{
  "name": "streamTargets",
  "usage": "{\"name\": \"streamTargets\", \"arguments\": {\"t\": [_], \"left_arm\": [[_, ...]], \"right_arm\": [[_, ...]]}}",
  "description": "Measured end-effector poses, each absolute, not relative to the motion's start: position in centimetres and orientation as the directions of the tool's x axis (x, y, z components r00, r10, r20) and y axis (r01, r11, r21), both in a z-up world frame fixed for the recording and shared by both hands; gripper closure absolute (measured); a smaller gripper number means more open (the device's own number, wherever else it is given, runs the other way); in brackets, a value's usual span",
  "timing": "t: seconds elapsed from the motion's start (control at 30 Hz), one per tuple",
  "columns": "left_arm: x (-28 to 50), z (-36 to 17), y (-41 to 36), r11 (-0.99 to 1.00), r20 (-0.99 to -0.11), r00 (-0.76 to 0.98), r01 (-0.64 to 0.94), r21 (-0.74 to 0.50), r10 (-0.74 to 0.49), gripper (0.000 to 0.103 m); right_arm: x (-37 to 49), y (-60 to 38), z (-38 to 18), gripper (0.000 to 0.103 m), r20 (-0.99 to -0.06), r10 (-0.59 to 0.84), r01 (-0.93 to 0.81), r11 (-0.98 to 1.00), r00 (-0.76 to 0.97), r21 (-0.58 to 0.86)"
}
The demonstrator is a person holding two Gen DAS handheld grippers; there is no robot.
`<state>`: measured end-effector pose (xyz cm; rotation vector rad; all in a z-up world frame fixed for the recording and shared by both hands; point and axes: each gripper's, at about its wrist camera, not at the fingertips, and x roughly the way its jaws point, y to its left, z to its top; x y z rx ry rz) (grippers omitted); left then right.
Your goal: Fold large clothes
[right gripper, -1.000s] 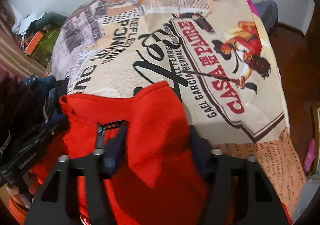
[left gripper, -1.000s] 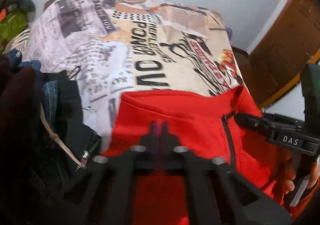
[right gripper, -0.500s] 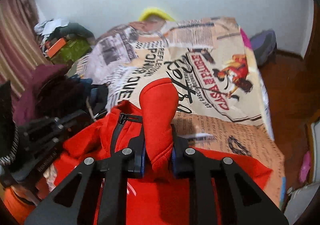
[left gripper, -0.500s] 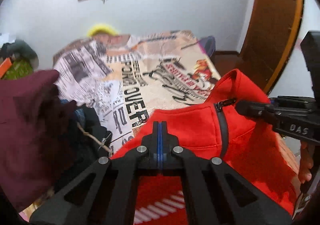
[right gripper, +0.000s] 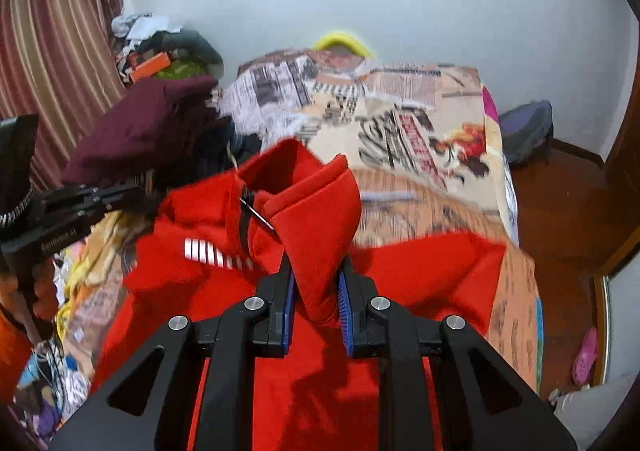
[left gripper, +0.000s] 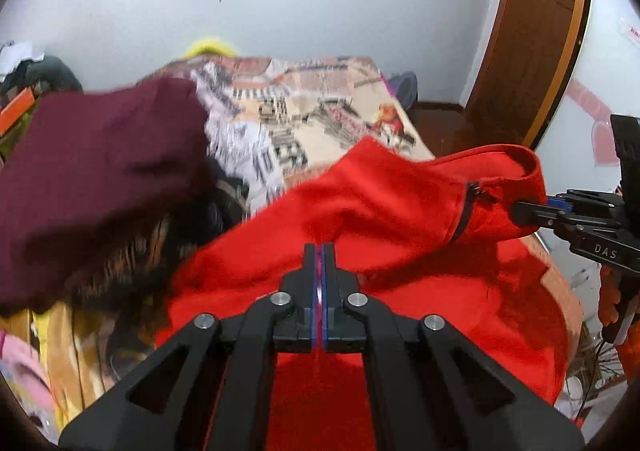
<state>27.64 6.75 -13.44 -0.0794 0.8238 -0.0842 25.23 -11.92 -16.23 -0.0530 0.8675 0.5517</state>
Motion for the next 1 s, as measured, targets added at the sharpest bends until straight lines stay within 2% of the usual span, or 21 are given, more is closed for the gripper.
{"name": "streamTargets", "arguments": {"t": [0.23, 0.33, 0.4, 0.57, 0.6, 0.67, 0.77, 0.8, 0.83, 0.93, 1.0], "left_arm": [[25.7, -17.3, 5.9, 0.994, -0.8, 0.591, 0.036, -0.108, -0.108, 0.101], [25.6, -18.1, 5.1, 0.991, -0.815, 0.565, 0.042, -0.124, -0.126, 0.091], [25.6, -18.1, 4.5, 0.992, -0.817, 0.564, 0.052, -0.116, -0.125, 0.084], [26.3, -16.6, 2.6, 0.991, -0.8, 0.586, 0.109, -0.079, -0.129, 0.08], [26.5, -16.2, 2.4, 0.99, -0.795, 0.592, 0.116, -0.08, -0.133, 0.078], [26.9, -15.4, 2.0, 0.989, -0.779, 0.612, 0.126, -0.075, -0.137, 0.064], [28.3, -14.9, 1.1, 0.99, -0.765, 0.631, 0.135, -0.049, -0.124, 0.062], [28.8, -14.9, 0.9, 0.989, -0.766, 0.63, 0.141, -0.049, -0.128, 0.062], [29.4, -15.0, 0.6, 0.988, -0.767, 0.628, 0.145, -0.05, -0.131, 0.062], [31.2, -15.5, -0.1, 0.987, -0.777, 0.614, 0.155, -0.048, -0.134, 0.062], [32.7, -16.0, -0.6, 0.986, -0.787, 0.602, 0.163, -0.041, -0.132, 0.062]], "right_arm": [[23.3, -12.6, -21.5, 0.086, -0.815, 0.382, -0.437, 0.881, 0.435, 0.179], [22.2, -13.0, -22.9, 0.085, -0.826, 0.367, -0.43, 0.887, 0.427, 0.172], [21.6, -13.3, -22.5, 0.085, -0.823, 0.367, -0.425, 0.889, 0.433, 0.172], [21.3, -14.5, -20.5, 0.085, -0.822, 0.36, -0.404, 0.898, 0.442, 0.177], [21.1, -14.8, -19.8, 0.085, -0.814, 0.364, -0.404, 0.898, 0.454, 0.176], [21.0, -15.3, -18.7, 0.085, -0.794, 0.373, -0.4, 0.899, 0.481, 0.18], [21.3, -15.8, -16.9, 0.084, -0.765, 0.38, -0.381, 0.905, 0.52, 0.19], [21.4, -15.8, -16.4, 0.083, -0.754, 0.39, -0.38, 0.903, 0.528, 0.201], [21.5, -15.7, -16.2, 0.078, -0.749, 0.398, -0.382, 0.901, 0.531, 0.208], [21.9, -15.2, -15.8, 0.055, -0.733, 0.413, -0.382, 0.897, 0.54, 0.224], [22.3, -14.5, -16.2, 0.053, -0.73, 0.414, -0.384, 0.896, 0.544, 0.223]]}}
